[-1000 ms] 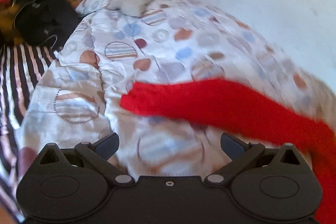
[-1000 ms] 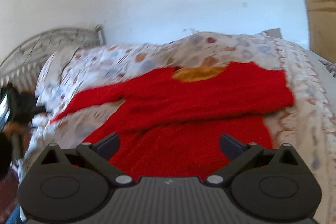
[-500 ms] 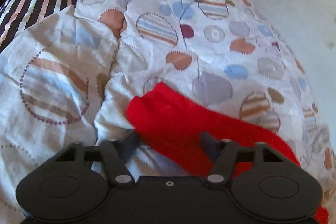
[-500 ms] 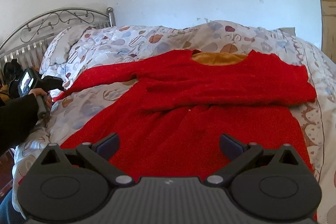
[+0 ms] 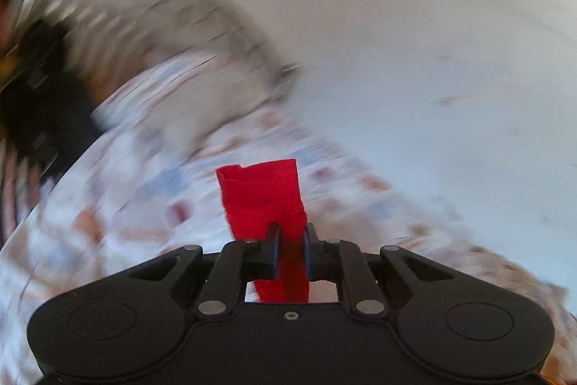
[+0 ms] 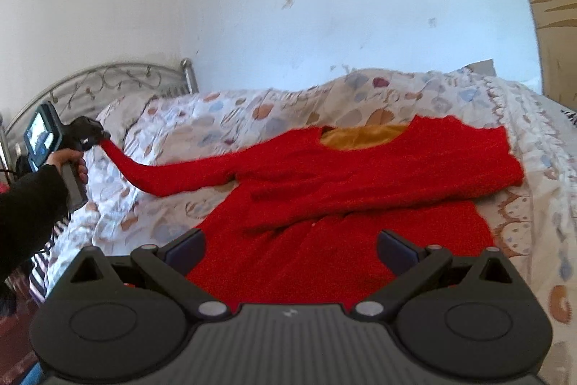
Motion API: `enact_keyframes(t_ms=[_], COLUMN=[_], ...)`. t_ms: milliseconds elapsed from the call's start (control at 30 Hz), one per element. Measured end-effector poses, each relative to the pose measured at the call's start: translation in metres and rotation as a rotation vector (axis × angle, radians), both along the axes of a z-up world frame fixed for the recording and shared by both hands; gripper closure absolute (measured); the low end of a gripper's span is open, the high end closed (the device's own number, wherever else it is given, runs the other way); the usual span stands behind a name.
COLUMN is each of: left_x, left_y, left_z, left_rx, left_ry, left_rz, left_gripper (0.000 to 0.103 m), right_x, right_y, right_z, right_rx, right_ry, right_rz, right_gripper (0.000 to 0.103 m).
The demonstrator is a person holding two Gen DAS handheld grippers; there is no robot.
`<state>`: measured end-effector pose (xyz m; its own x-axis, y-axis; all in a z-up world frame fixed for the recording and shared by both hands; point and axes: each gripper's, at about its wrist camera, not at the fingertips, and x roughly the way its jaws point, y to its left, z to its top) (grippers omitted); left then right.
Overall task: Fold small clothes
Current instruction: 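Grasp the other red sleeve cuff with the left gripper, then fold the held sleeve across the sweater body with the left gripper, release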
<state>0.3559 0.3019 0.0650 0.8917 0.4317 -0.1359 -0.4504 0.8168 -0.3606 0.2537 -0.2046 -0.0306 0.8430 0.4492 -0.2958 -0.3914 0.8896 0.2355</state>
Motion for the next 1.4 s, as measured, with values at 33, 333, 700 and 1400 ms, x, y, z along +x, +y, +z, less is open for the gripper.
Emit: enact_keyframes(t_ms=[33, 333, 700, 1400], left_x=[0.001, 0.000, 0.003, 0.000], left_y=[-0.015, -0.155, -0.294, -0.294], left_z=[0.011, 0.061, 0.012, -0.077], left_rx=[0.041, 0.291, 0.422, 0.436], left_ry=[-0.017, -0.111, 0.012, 0.282], left_rz=[-0.046, -0.445, -0.917, -1.006], left_gripper=[0.090, 0.090, 0.090, 0.013], right_x=[-0.002, -0.026, -0.046, -0.041], right_y=[-0.004, -0.053, -0.109, -0.113], right_z=[0.001, 0.008, -0.008, -0.021], right_rx=[0.010, 0.061, 0.094, 0.060], right_ry=[-0.005, -0.045, -0.033, 0.027], right_rz=[-0.007, -0.118, -0.250, -0.290], right_gripper=[0.000, 0.000, 0.000, 0.000])
